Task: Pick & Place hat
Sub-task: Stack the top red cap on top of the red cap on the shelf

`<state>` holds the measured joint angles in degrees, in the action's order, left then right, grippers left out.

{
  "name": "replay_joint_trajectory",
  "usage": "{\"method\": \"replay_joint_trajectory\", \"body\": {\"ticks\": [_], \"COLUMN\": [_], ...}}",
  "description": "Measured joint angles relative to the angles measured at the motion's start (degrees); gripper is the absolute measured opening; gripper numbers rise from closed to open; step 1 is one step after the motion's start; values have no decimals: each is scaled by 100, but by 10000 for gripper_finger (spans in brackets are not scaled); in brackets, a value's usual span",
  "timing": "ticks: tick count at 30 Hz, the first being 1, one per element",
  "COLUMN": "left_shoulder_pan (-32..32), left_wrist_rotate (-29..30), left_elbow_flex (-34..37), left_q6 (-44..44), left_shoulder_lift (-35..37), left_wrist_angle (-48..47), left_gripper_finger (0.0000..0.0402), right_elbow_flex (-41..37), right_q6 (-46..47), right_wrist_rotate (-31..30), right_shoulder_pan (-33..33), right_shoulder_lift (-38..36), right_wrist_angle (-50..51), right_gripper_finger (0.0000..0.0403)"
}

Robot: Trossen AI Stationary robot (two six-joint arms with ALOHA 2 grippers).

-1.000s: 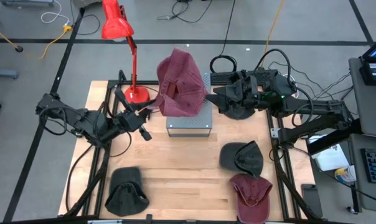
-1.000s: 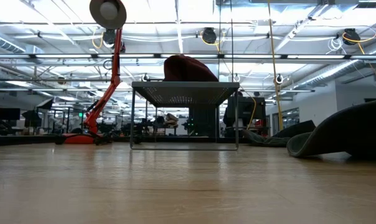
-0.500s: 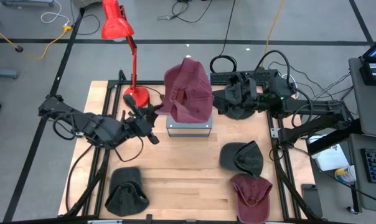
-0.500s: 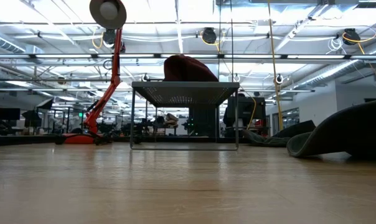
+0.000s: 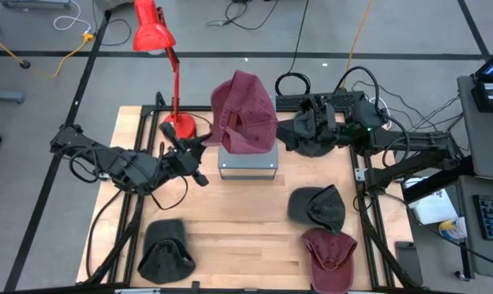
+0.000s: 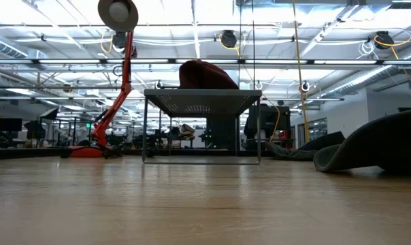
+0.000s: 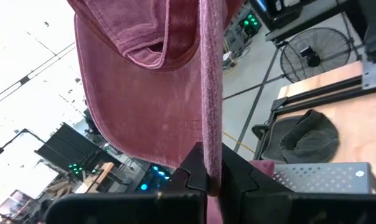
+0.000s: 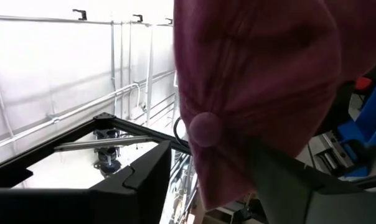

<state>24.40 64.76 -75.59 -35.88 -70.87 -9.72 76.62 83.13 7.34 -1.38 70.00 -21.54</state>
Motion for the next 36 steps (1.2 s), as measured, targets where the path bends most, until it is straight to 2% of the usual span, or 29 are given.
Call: {"method": "replay_joint_trajectory", "body": {"ticks": [14,25,30,36], "left_shoulder_pan": [23,37,45,240], "left_wrist_rotate": [-55,-217,-301,-213], "left_elbow_flex": [0,0,0,2], "left_q6": [116,412,600,1632], "left_shoulder_lift": [0,0,0,117], "left_wrist_angle": [-159,-435,-431,-819], "left_gripper_finger": [12,17,27,31], "right_elbow_flex": [0,-1,0,-2], "right_q6": [-33,-308,-445,-887], "right_wrist_rotate": [-140,-134,-106,120], "right_shoulder_pan": [-3,-3,-3,-141], "right_shoulder_lift": [0,-1,-5,-207], "right_wrist_angle": [134,278,279,271], "right_gripper_finger": [141,8,4,2]}}
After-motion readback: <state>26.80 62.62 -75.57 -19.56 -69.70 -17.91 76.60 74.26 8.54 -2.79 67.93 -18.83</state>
